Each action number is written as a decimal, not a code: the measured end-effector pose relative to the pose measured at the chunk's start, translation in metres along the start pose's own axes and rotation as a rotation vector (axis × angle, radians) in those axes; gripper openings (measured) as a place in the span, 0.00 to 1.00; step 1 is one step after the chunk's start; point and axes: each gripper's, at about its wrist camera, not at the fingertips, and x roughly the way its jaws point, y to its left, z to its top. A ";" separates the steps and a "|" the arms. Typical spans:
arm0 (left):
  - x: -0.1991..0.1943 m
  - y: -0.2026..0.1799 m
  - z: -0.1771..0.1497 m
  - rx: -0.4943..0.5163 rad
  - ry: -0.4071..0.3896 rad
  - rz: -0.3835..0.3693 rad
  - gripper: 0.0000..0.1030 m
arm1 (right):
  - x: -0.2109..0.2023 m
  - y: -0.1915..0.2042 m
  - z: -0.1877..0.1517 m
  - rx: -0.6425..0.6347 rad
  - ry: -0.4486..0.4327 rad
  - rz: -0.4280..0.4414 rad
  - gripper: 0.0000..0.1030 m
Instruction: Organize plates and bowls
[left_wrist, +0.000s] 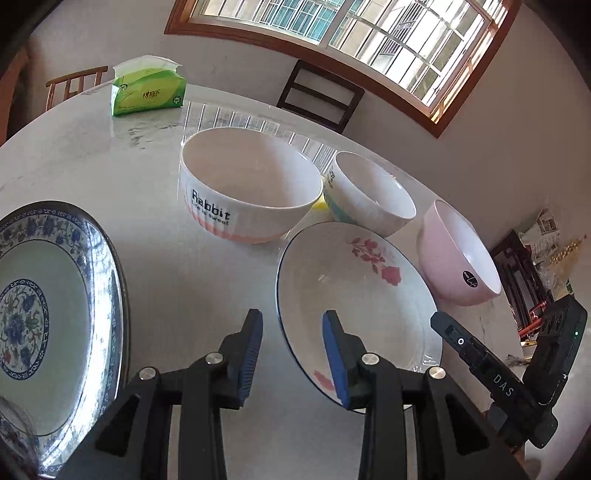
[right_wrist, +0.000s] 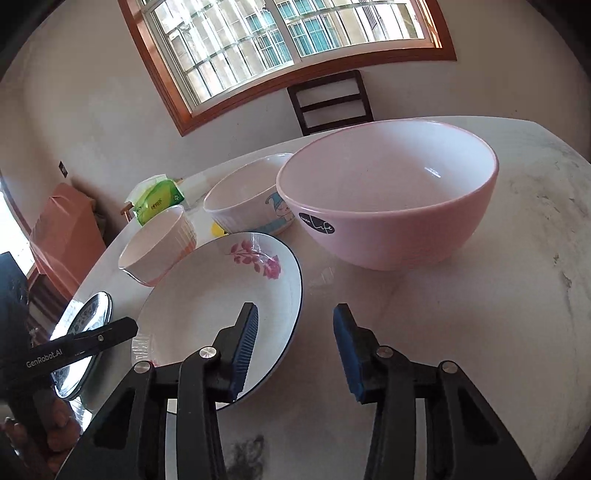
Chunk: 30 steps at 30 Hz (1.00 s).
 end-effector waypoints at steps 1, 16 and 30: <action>0.002 -0.001 0.001 0.002 -0.001 0.002 0.33 | 0.002 -0.001 0.001 0.002 0.007 0.008 0.39; 0.034 -0.003 0.005 0.017 0.062 -0.011 0.33 | 0.031 0.016 0.005 -0.091 0.122 -0.003 0.34; 0.022 -0.013 -0.012 0.041 0.019 0.109 0.18 | 0.020 0.019 -0.003 -0.117 0.119 -0.026 0.17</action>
